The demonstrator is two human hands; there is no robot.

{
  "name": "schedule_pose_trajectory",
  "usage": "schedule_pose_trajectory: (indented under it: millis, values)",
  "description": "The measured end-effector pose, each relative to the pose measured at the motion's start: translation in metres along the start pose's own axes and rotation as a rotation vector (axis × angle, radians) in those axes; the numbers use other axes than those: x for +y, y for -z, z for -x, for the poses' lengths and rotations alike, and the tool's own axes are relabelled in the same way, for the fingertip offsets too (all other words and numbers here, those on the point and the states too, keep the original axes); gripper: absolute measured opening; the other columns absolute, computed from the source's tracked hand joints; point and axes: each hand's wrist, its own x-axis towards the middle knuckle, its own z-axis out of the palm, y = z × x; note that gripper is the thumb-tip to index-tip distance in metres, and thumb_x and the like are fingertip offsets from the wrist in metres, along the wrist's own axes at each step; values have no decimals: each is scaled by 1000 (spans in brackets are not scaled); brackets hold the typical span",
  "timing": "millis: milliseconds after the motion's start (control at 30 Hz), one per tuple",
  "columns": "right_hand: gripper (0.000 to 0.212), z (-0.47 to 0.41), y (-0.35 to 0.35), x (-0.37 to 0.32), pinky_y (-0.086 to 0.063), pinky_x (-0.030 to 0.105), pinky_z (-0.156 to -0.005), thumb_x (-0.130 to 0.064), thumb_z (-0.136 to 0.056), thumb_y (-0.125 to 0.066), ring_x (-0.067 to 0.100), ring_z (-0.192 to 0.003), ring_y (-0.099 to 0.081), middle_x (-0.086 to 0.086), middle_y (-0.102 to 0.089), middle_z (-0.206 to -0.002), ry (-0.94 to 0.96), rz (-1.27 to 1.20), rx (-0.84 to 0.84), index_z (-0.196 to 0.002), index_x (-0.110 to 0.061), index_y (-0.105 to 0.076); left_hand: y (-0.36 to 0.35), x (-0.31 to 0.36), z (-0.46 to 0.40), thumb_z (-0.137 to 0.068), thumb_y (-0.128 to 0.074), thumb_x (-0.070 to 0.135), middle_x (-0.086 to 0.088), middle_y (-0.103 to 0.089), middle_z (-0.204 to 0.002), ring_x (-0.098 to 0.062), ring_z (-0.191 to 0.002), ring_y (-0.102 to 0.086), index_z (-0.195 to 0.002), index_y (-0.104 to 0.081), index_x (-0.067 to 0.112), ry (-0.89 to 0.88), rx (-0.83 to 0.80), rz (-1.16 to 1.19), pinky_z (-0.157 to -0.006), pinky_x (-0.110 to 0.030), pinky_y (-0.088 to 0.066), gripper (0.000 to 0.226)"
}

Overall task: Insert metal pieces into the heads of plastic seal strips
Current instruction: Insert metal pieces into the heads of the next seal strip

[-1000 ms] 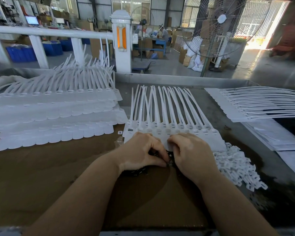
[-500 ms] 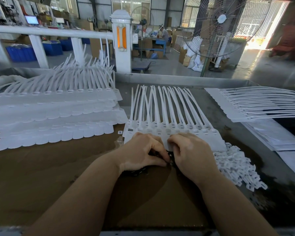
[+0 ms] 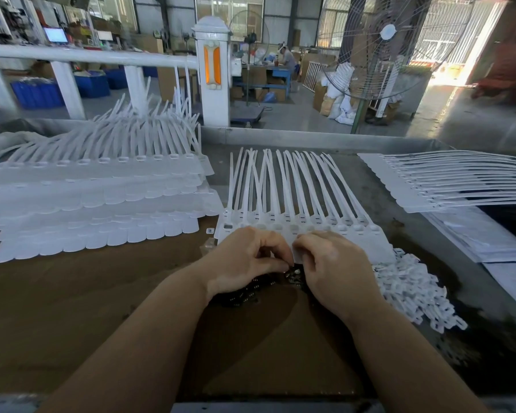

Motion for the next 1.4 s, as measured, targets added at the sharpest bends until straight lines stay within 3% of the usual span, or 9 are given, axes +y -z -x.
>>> schedule_pose_trajectory:
  millis: [133,233,500,700,800,933,1067,1200,1400]
  values:
    - [9,0,-1,0,-52,38,-63,-3,-80,-63,24,-70,-62,5,-69,-75,-4,-9,16,-78,-9,-69,1,-1,0,-85,-67,15,18,-64,-85,4,-81,-57,-85,-69,28,10,86,-2,-76,-9,-42,13]
    - [10,0,-1,0,-52,38,-62,-2,-79,-62,24,-70,-62,5,-68,-75,1,-7,11,-77,-9,-69,0,-3,0,-83,-69,18,16,-59,-86,1,-77,-54,-86,-71,31,3,61,-76,-70,-8,-39,14]
    - [11,-1,-2,0,-52,37,-62,-1,-78,-61,24,-70,-62,5,-68,-76,-4,-15,22,-79,-8,-69,-5,-6,-1,-79,-74,24,11,-57,-88,2,-85,-50,-92,-75,27,-19,54,-148,-72,-2,-36,14]
    - [9,0,-2,0,-52,39,-63,-2,-80,-62,25,-71,-62,5,-69,-77,-2,-11,19,-80,-7,-69,-5,-5,-2,-77,-75,20,6,-60,-90,1,-82,-51,-85,-74,26,-18,39,-133,-72,-5,-38,9]
    - [11,0,-2,-1,-51,37,-60,0,-78,-61,26,-69,-62,6,-68,-75,-1,-7,21,-79,-7,-69,-2,-3,0,-80,-72,16,10,-62,-84,1,-77,-54,-79,-69,24,-18,65,-46,-71,-6,-40,9]
    - [9,0,-1,-2,-52,36,-60,1,-78,-63,27,-68,-62,6,-68,-75,-11,-2,25,-79,-6,-69,4,-3,1,-84,-66,6,9,-67,-80,2,-75,-61,-84,-66,13,-15,250,188,-73,-9,-46,7]
    - [10,0,0,-1,-53,39,-63,1,-78,-63,28,-73,-63,7,-69,-79,-11,-7,14,-81,-6,-69,6,-9,1,-84,-65,1,0,-71,-75,-5,-68,-65,-85,-67,12,81,458,480,-66,-12,-50,11]
    - [9,0,0,-1,-53,40,-65,1,-79,-63,29,-74,-63,8,-69,-79,-16,-19,13,-82,-5,-70,7,-17,-3,-84,-63,-3,1,-72,-72,-7,-67,-67,-83,-69,14,172,545,673,-64,-14,-52,17]
    - [11,0,1,-2,-52,39,-66,1,-80,-61,28,-75,-63,7,-69,-80,-21,-24,-3,-83,-5,-70,8,-22,-6,-87,-61,0,11,-63,-68,-1,-58,-57,-78,-69,15,188,568,633,-61,-16,-51,19]
